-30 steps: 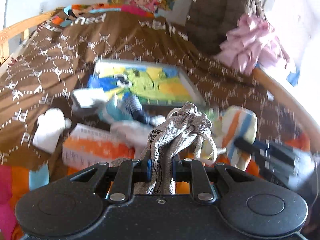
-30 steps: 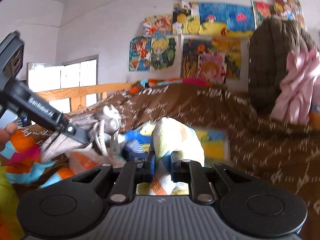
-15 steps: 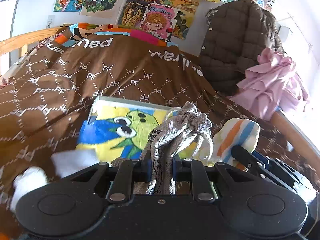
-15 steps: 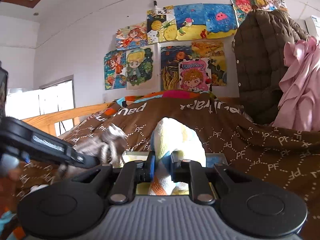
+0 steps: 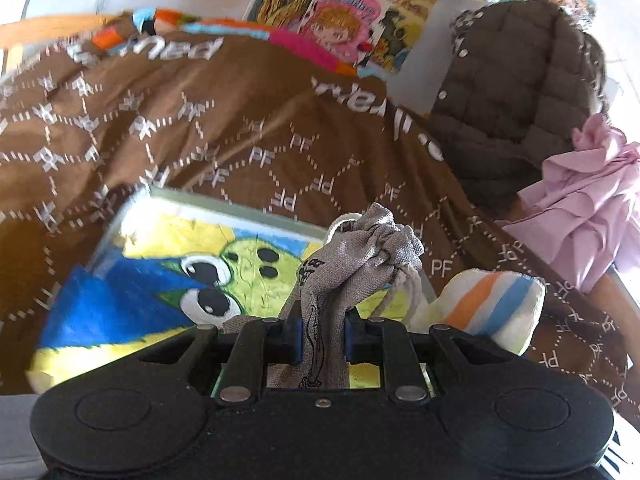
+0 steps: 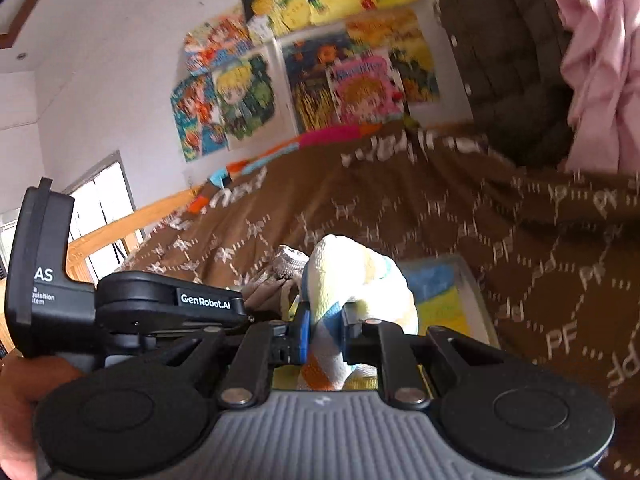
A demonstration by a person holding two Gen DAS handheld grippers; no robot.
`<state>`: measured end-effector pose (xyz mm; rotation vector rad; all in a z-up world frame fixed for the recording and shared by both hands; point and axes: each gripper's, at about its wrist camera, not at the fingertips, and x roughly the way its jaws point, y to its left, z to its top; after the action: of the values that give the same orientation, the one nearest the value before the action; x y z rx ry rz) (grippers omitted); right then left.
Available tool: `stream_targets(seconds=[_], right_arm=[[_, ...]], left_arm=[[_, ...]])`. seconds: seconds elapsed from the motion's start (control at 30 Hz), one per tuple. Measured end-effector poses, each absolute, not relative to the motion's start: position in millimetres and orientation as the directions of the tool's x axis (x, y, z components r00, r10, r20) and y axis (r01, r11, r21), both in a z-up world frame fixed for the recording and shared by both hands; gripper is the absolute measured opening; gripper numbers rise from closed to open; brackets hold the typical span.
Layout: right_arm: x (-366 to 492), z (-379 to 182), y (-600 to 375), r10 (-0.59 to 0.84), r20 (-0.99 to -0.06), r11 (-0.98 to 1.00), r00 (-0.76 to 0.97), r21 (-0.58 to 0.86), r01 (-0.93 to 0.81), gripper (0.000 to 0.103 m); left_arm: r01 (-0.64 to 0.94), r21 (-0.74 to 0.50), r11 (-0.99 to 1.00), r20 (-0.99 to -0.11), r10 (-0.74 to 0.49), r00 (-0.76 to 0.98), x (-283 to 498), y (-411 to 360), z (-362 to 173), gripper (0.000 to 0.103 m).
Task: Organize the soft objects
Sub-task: 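Carry the pouch in the left gripper while the right gripper grasps the striped towel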
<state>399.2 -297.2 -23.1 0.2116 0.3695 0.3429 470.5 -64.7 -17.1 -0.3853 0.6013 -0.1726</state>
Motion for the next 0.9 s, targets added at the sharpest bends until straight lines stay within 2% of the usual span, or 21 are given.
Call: stream_targets(seconds=[0.13, 0.27, 0.57, 0.73, 0.9], right_arm=[[406, -33, -297, 0.323, -0.399, 0.939, 0.858, 0.246, -0.24, 0.017], [406, -37, -295, 0.324, -0.437, 0.939, 0.839, 0.254, -0.23, 0.018], [416, -47, -294, 0.327, -0.507, 0.938, 0.798, 0.274, -0.21, 0.019], [416, -46, -293, 0.323, -0.519, 0.94, 0.791, 0.269, -0.208, 0.023], [412, -42, -293, 0.32, -0.517, 0.942, 0.794, 0.262, -0.209, 0.027]], left_arm=[[-0.004, -0.403, 0.915, -0.575, -0.25, 0.779, 485, -66, -34, 0.02], [-0.048, -0.377, 0.925, -0.635, -0.22, 0.741, 488, -67, -50, 0.02], [-0.097, -0.374, 0.923, -0.673, -0.198, 0.713, 490, -62, -66, 0.021], [-0.102, -0.354, 0.929, -0.691, -0.187, 0.698, 492, -63, -72, 0.021], [-0.106, -0.355, 0.929, -0.692, -0.184, 0.698, 488, -63, -70, 0.032]])
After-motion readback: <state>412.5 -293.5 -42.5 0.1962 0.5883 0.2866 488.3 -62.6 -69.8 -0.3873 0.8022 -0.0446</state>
